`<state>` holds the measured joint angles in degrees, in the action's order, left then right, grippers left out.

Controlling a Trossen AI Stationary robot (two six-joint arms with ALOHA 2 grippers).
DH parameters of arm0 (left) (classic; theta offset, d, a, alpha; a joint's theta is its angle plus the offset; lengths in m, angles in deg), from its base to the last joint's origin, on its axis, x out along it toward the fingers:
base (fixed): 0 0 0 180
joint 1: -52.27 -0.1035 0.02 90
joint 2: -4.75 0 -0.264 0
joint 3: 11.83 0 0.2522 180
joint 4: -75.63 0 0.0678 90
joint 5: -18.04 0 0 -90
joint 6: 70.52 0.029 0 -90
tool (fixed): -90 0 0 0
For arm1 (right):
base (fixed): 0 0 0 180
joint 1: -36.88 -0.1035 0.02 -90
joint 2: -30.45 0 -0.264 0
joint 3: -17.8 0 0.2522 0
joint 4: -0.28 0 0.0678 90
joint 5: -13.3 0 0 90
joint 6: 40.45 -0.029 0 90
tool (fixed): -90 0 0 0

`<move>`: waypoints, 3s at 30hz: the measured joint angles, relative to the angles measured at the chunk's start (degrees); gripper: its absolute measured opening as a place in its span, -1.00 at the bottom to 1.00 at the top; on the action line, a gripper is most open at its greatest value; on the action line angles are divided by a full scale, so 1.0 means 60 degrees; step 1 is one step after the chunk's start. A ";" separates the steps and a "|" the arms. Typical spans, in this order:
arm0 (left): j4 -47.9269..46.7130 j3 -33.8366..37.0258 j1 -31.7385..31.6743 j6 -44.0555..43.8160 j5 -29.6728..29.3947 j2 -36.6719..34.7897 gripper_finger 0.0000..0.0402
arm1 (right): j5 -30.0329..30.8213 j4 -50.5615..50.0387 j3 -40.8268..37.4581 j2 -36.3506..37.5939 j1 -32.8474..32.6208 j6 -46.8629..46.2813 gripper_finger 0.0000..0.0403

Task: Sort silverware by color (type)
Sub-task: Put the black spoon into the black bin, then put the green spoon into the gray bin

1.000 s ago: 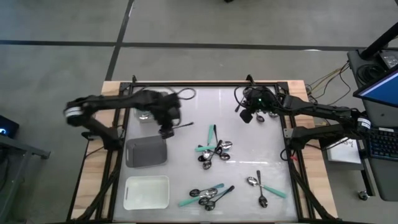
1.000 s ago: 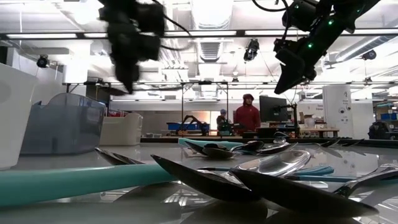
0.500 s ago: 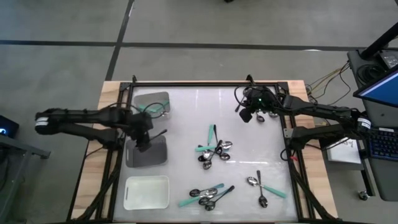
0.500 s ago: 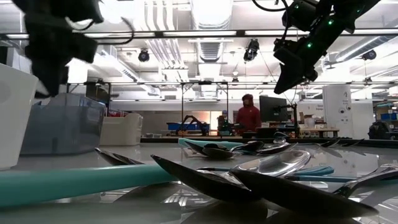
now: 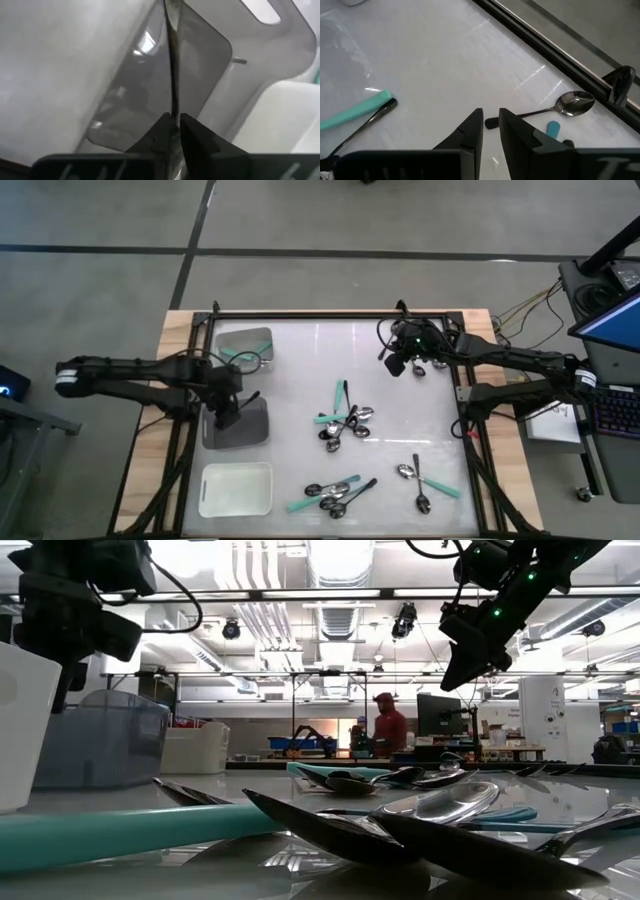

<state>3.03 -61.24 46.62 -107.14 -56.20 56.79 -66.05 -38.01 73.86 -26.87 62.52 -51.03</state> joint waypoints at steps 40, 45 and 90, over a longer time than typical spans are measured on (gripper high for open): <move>0.4931 -0.1552 0.0000 0.4849 -0.2610 0.2033 -0.60 | -0.1777 -0.3192 -0.0044 -0.0482 -0.1461 -0.3030 -0.73; 0.5148 -0.1590 0.0000 0.4853 -0.2606 0.2152 -0.60 | -0.1885 -0.3142 -0.0044 -0.0931 -0.1461 -0.3314 -0.73; 0.5469 -0.1590 0.0000 0.7645 -0.1871 0.2439 -0.60 | -0.2868 -0.2619 0.0127 -0.2022 -0.8743 -1.3416 -0.51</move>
<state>35.85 -70.78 46.62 -61.27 -67.43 71.42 -83.26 -53.73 74.63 -39.00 10.07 -131.52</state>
